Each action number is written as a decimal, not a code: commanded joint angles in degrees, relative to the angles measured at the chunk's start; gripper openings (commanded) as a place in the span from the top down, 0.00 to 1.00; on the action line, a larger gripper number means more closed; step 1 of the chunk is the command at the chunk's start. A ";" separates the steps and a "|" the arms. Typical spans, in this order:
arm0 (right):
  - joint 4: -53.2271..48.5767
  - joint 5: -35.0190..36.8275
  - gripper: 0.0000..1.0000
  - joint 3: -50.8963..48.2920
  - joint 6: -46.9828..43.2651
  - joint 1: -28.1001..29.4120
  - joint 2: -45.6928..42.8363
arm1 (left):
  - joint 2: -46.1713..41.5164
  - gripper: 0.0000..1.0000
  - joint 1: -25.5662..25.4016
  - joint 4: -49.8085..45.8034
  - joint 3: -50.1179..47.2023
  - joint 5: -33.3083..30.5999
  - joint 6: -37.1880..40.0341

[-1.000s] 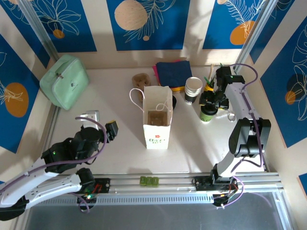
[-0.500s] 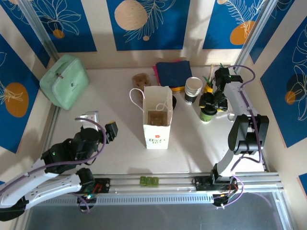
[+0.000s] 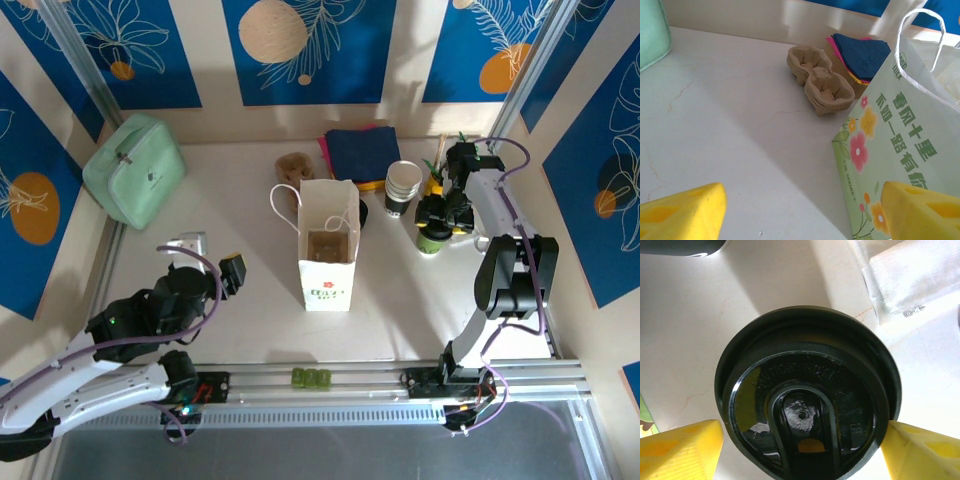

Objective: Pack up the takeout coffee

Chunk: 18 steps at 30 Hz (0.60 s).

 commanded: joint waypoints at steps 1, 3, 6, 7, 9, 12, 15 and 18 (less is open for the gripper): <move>-1.90 0.41 0.19 2.25 -0.26 0.01 1.14 | -0.49 0.19 0.54 0.36 -0.42 0.58 -0.17; -2.19 0.34 0.19 2.58 -0.04 0.04 1.39 | -0.52 0.19 0.54 0.37 -0.48 0.65 -0.16; -2.12 0.06 0.19 2.82 0.09 0.00 1.71 | -0.44 0.19 0.54 0.36 -0.52 0.76 -0.15; -2.26 0.12 0.19 2.87 0.03 0.04 1.83 | -0.44 0.19 0.54 0.41 -0.48 0.76 -0.16; -2.56 0.23 0.18 3.23 -0.07 0.05 2.18 | -0.44 0.19 0.54 0.39 -0.48 0.85 -0.16; -2.57 0.40 0.18 3.40 -0.04 0.04 2.68 | -0.44 0.19 0.58 0.37 -0.56 0.87 -0.16; -2.91 0.65 0.19 3.66 0.33 0.04 3.28 | -0.41 0.19 0.55 0.55 -0.65 1.02 -0.16; -3.29 0.49 0.23 3.91 0.53 0.18 3.89 | -0.30 0.19 0.57 0.69 -0.71 1.11 -0.08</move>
